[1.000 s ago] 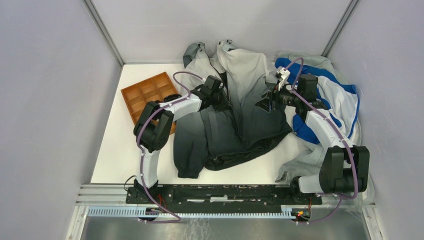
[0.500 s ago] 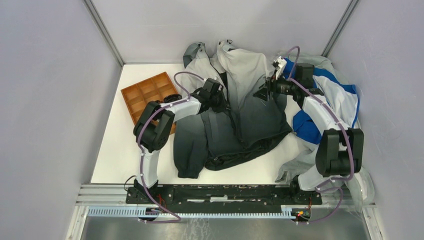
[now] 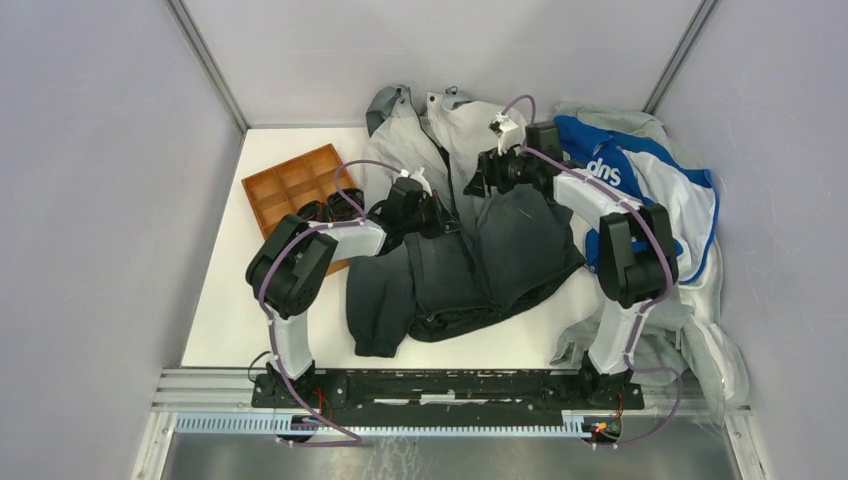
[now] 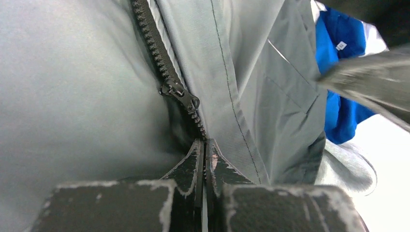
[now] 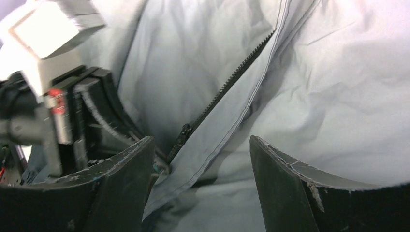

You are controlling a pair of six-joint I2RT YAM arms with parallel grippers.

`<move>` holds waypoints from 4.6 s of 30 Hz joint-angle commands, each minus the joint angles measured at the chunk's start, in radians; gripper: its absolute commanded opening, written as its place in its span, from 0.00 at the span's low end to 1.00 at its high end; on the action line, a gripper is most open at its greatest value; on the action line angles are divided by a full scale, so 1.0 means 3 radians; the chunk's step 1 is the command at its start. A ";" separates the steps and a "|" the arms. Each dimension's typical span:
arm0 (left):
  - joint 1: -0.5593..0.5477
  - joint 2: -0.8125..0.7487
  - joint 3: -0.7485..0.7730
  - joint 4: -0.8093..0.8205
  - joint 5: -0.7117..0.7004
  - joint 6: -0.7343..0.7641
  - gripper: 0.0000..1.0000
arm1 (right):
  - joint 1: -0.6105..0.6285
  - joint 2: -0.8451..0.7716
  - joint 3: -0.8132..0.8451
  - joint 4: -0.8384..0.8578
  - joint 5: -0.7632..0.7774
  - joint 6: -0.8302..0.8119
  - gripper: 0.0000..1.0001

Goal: Zip up the jacket
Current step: Adjust the zipper on the jacket.

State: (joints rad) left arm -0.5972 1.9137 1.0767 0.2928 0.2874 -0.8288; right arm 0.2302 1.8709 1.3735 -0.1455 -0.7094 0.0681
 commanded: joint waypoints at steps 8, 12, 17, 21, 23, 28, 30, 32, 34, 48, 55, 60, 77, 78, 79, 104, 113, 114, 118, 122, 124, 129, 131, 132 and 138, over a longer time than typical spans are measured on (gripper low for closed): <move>-0.0031 -0.0126 -0.0092 0.0517 0.0277 -0.0110 0.02 | 0.0192 0.0471 0.0345 0.0031 0.0540 0.0391 0.73; -0.0031 -0.0091 -0.0071 0.0522 0.0329 -0.0105 0.02 | 0.0215 0.0571 0.0389 0.0034 0.0575 0.0467 0.68; -0.0031 -0.0068 -0.0069 0.0527 0.0345 -0.0101 0.02 | 0.0224 0.0640 0.0407 0.0056 0.0469 0.0549 0.59; -0.0032 -0.0030 -0.0039 0.0527 0.0360 -0.0102 0.02 | 0.0245 0.0676 0.0417 0.0053 0.0411 0.0578 0.47; -0.0033 -0.0025 -0.0019 0.0513 0.0363 -0.0101 0.02 | 0.0244 0.0689 0.0416 0.0070 0.0360 0.0608 0.34; -0.0029 -0.0048 0.0000 0.0411 0.0359 -0.0080 0.03 | 0.0202 0.0648 0.0417 0.0232 0.0113 0.0768 0.00; -0.0019 -0.0095 0.0004 0.0278 0.0362 -0.0085 0.13 | 0.0151 0.0609 0.0417 0.0352 -0.0053 0.0828 0.00; 0.0005 -0.0195 0.0023 0.0075 0.0412 -0.0052 0.28 | 0.0090 0.0572 0.0408 0.0459 -0.0215 0.0886 0.00; 0.0011 -0.0359 -0.0029 -0.0059 0.0378 0.0016 0.43 | 0.0037 0.0543 0.0373 0.0604 -0.0383 0.0908 0.00; 0.0061 -0.1255 -0.0298 -0.0101 0.0019 0.1243 0.61 | 0.0027 0.0431 0.0111 0.1226 -0.0928 0.1201 0.00; 0.0052 -0.1360 -0.0330 0.0015 -0.0183 0.1985 0.64 | 0.0030 0.0395 0.0062 0.1247 -0.0934 0.1216 0.00; 0.0063 -0.1268 -0.0126 -0.0258 -0.0432 0.1927 0.66 | 0.0026 0.0360 0.0025 0.1241 -0.0928 0.1204 0.00; 0.0212 -0.1995 -0.0894 0.0272 -0.0284 0.1127 0.82 | 0.0071 0.0140 -0.0214 0.1063 -0.1071 0.0763 0.00; 0.0183 -0.2022 -0.0958 0.0300 -0.0283 0.1108 0.81 | 0.0069 0.0108 -0.0250 0.1077 -0.1076 0.0753 0.00; 0.0132 -0.2056 -0.1025 0.0345 -0.0316 0.1115 0.80 | 0.0071 0.0068 -0.0295 0.1104 -0.1080 0.0751 0.00; -0.0629 -0.1396 -0.0583 0.0057 -0.0859 0.2230 0.63 | 0.0069 -0.0374 -0.0945 0.1564 -0.1174 0.0950 0.00; -0.0635 -0.1125 -0.0576 0.0313 -0.1049 0.2562 0.65 | 0.0069 -0.0306 -0.0899 0.1571 -0.1155 0.1029 0.00; -0.0638 -0.1103 -0.0582 0.0363 -0.1035 0.2579 0.66 | 0.0070 -0.0301 -0.0897 0.1567 -0.1142 0.1029 0.00; -0.0657 -0.0982 -0.0524 0.0435 -0.1005 0.2599 0.67 | 0.0066 -0.0275 -0.0896 0.1565 -0.1118 0.1052 0.00; -0.0668 -0.0893 -0.0455 0.0447 -0.0978 0.2609 0.67 | 0.0070 -0.0259 -0.0877 0.1569 -0.1111 0.1065 0.00; -0.0668 -0.0864 -0.0428 0.0433 -0.0987 0.2617 0.67 | 0.0071 -0.0259 -0.0872 0.1568 -0.1116 0.1066 0.00; -0.0669 -0.0827 -0.0389 0.0380 -0.1039 0.2621 0.66 | 0.0072 -0.0267 -0.0871 0.1565 -0.1114 0.1065 0.00; -0.0668 -0.0833 -0.0388 0.0372 -0.1086 0.2603 0.64 | 0.0071 -0.0269 -0.0873 0.1566 -0.1123 0.1067 0.00; -0.0671 -0.0838 -0.0391 0.0367 -0.1110 0.2599 0.63 | 0.0070 -0.0272 -0.0873 0.1565 -0.1122 0.1067 0.00; -0.0671 -0.0911 -0.0450 0.0356 -0.1186 0.2594 0.59 | 0.0071 -0.0282 -0.0881 0.1568 -0.1123 0.1067 0.00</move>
State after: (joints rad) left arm -0.7940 1.6596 0.9237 0.3645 -0.0284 -0.0906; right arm 0.2451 1.7844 1.0821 0.2768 -1.0164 0.3710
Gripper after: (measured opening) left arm 0.601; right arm 0.010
